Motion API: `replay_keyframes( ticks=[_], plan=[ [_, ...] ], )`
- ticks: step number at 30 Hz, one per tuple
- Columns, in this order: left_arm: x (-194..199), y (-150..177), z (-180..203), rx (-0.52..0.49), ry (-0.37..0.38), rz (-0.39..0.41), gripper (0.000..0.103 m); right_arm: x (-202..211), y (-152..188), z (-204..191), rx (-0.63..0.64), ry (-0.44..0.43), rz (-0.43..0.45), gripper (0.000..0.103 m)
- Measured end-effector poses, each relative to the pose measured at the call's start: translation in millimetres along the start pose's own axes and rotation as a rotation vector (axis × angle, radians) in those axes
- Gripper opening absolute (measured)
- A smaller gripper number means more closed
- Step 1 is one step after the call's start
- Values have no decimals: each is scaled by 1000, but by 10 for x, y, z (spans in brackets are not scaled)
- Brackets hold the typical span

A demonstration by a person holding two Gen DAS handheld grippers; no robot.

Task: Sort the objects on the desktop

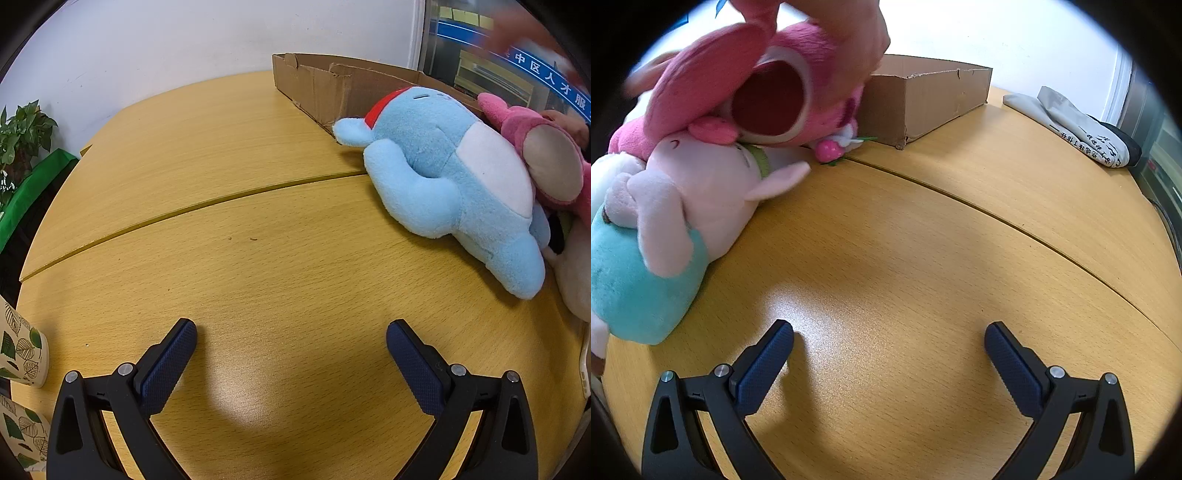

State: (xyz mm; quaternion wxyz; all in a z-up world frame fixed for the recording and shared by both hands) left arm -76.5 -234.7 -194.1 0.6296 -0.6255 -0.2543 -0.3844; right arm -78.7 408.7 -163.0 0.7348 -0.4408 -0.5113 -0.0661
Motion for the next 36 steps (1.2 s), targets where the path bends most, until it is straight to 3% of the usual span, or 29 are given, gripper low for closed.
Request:
replay_keyframes(
  ticks=[36],
  plan=[
    [5,39,-113,0,1,-1,103,-16,-8,15,-2,0,0,103]
  ],
)
Point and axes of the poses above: each gripper's, at about its wrist camera, not at the fingertips, and x roughly against the way its jaws point, z to its right, y to its underside, the point moved 3 cm from there along -x, roughly the way its jaws point, and after that the axes turned 8 degrees about x, right-handed, at the moved point
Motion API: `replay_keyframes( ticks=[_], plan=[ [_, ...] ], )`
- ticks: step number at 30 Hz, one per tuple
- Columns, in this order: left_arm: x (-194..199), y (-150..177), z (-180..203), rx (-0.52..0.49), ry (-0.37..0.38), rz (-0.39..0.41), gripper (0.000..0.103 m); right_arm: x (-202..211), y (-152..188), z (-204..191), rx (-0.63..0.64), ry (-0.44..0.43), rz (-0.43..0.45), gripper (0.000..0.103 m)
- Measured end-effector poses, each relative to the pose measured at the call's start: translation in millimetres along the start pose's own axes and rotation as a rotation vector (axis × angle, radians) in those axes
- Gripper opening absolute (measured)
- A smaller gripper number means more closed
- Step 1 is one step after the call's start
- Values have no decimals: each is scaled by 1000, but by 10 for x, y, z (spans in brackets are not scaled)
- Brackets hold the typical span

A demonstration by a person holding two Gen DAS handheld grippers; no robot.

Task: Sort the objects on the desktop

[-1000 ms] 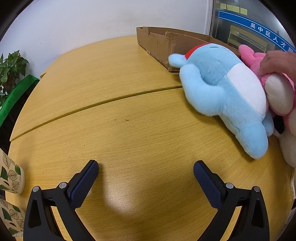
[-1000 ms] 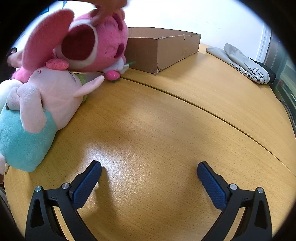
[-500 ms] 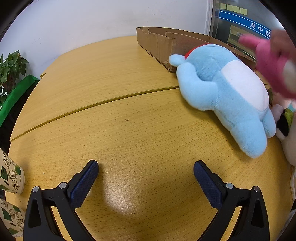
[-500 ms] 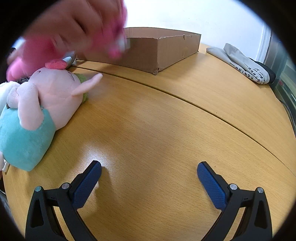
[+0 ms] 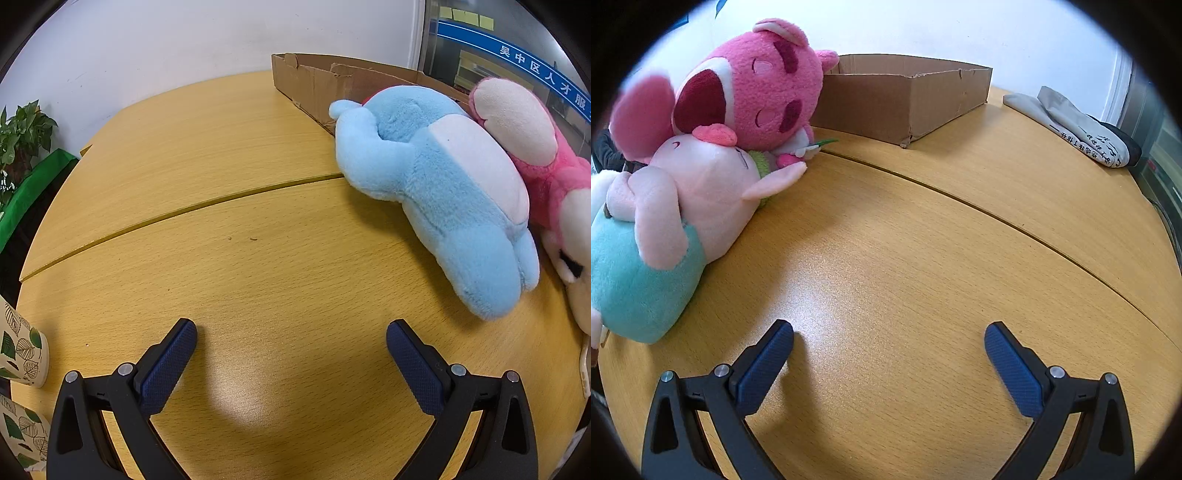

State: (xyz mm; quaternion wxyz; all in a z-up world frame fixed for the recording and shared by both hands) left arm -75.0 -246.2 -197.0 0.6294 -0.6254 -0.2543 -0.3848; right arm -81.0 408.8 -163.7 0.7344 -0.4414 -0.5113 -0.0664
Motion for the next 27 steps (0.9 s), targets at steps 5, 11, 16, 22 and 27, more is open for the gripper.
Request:
replay_keyframes(
  ticks=[5,11,16,22,27],
  plan=[
    [-9,-12,2,0,0,0,103,-2,-10,3,-1,0,0,103],
    [-19,-28,4,0,0,0,103,-29,-48,1,-55,38,-6,103],
    [-24,-38,2,0,0,0,103,-7,-24,-43,-183,134,-22,103],
    [-62,-99,-5,35,-24,5,103,182,13,-362,-168,87,-30,103],
    [-73,-111,2,91,-63,11,103,935,-143,-710,-256,146,192,103]
  ],
)
Point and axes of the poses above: each gripper's, at about its wrist camera, not at the fingertips, and x roughly against the way its jaws point, z to its right, y to its underside, the point moved 3 cm from there along -x, roughly the way its jaws point, and after that the axes turned 8 degrees about x, right-handed, at the moved point
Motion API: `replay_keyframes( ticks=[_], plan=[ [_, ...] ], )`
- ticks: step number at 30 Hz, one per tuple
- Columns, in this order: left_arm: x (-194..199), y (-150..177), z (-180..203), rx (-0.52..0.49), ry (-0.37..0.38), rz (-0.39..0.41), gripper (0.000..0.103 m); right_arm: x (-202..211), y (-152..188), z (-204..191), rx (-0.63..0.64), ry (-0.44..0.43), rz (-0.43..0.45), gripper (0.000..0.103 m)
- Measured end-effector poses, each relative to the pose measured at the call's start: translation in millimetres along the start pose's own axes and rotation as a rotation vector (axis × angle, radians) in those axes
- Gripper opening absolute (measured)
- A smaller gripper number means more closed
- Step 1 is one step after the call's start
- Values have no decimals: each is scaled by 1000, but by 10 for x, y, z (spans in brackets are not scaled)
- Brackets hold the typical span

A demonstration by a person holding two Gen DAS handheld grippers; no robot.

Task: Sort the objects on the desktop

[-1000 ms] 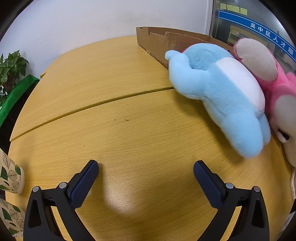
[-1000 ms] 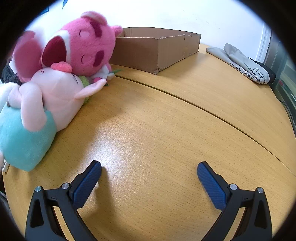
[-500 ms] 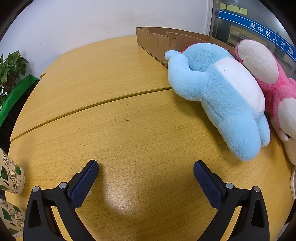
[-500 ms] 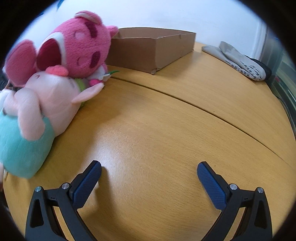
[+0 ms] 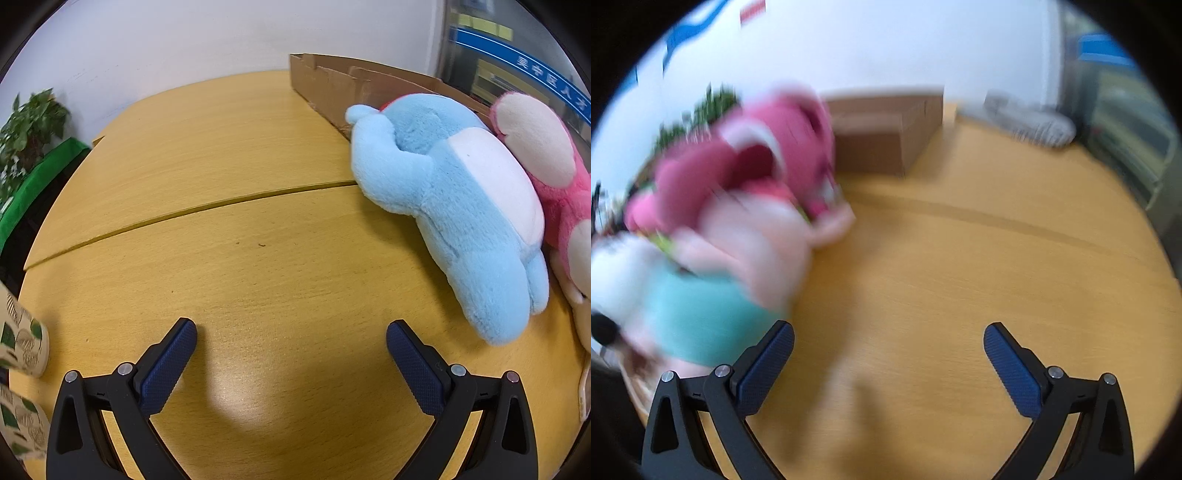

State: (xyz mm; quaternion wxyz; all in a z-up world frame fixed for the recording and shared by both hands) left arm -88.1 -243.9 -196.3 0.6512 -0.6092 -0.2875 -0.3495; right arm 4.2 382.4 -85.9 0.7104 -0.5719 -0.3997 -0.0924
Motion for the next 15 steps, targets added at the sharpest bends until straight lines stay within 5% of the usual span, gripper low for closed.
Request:
replay_keyframes(
  ticks=[3,10,15],
  plan=[
    [28,0,39,51,-44,-5,103,491,-241,-282,-11,-14,134,103],
    [440,331,73,143,-85,-22,103,822,-646,-744,-100,-113,225,103],
    [1470,283,403,229,-65,159,103,693,-870,-998,-126,-2,212,103]
  ],
)
Point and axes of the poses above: each gripper's, at about its wrist camera, not at the fingertips, and x roughly against the way its jaws point, z to its right, y to its underside, the point moved 3 cm from there along -x, roughly the way its jaws point, and after that the axes turned 8 degrees about x, right-handed, at the moved point
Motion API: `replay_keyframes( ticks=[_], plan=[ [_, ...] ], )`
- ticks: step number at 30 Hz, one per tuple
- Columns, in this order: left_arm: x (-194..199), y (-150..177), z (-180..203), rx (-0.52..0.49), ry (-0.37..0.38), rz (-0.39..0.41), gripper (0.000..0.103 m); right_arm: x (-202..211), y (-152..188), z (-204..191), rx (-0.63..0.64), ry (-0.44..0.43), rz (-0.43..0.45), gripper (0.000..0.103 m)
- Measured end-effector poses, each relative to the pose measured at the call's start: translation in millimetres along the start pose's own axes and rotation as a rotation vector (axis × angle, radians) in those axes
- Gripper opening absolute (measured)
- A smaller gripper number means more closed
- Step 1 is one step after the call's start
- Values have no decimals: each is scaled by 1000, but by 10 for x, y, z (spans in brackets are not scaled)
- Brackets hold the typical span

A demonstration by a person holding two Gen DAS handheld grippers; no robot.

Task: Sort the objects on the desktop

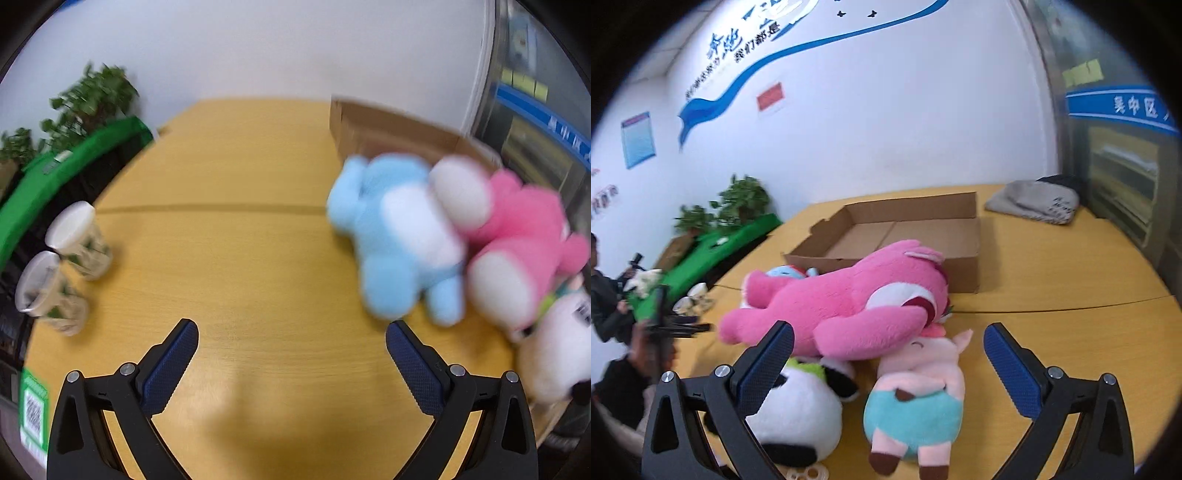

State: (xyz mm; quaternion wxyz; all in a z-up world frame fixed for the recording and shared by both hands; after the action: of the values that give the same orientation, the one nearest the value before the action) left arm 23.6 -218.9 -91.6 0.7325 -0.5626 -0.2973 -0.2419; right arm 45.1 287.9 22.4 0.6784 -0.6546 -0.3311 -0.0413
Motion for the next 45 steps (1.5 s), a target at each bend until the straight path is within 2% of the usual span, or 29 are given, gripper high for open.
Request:
replay_keyframes(
  ticks=[3,6,10,15,21,31,45],
  plan=[
    [612,-176,431,10,60,103,103,-102,-39,-75,-42,16,-24,103],
    [952,-200,911,-20,157,144,103,-220,-24,-131,-34,89,-74,103],
    [984,-232,1341,-27,249,118,103,-184,10,-218,0,179,-103,103],
    [901,-239,1660,-40,252,67,103,-132,-7,-254,24,250,-116,103],
    [674,-312,1741,-60,233,42,103,-262,-81,-258,44,286,-135,103],
    [310,-430,1685,-49,265,-12,103,-666,-205,-187,40,215,-191,103],
    [39,-493,1632,-21,259,-58,103,-980,-261,-102,41,181,-223,103]
  ],
)
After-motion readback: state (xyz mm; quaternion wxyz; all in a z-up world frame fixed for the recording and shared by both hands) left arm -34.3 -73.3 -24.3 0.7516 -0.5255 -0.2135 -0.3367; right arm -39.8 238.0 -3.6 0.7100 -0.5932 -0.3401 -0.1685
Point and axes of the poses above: each gripper's, at about its wrist camera, not at the fingertips, and x roughly against the way its jaws point, z to its right, y to its underside, the point moved 3 cm from there along -x, roughly the way its jaws point, and after that the axes turned 8 degrees about x, right-handed, at the moved point
